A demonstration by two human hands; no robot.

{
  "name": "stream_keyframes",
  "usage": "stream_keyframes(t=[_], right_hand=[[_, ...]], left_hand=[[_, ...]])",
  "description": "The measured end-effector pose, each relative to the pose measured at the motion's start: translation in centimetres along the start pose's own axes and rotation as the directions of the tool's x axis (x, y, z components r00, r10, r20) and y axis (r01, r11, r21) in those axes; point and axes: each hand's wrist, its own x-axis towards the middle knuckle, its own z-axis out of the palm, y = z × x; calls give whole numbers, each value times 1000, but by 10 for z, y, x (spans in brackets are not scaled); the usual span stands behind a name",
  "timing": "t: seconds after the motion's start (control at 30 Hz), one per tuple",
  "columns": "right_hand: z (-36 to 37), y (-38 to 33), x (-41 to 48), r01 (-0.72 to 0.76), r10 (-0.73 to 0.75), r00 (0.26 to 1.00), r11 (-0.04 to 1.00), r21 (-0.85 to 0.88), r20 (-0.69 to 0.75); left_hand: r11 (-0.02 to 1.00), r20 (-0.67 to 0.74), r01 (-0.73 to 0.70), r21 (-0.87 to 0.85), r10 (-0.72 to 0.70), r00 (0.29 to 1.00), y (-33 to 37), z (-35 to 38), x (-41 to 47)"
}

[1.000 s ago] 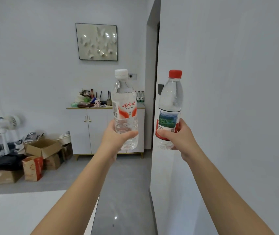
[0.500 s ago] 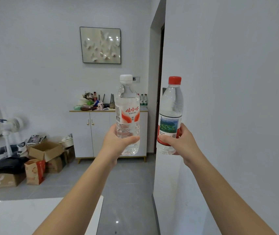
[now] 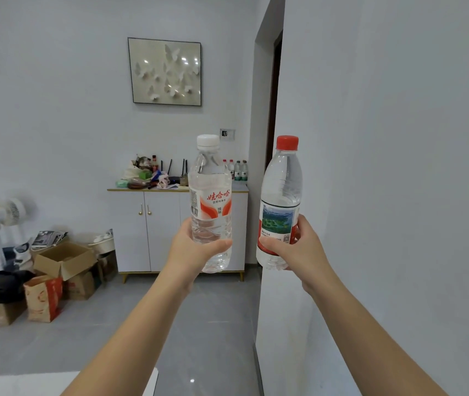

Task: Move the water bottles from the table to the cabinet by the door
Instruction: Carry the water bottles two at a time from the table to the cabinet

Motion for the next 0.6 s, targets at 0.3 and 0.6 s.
stream_keyframes(t=[0.3, 0.6], right_hand=[[1, 42, 109, 29, -28, 999, 999, 42, -15], [24, 78, 194, 62, -61, 998, 996, 62, -22]], left_hand=[[1000, -60, 9, -8, -10, 998, -18, 35, 102], [1000, -142, -17, -13, 15, 990, -44, 53, 177]])
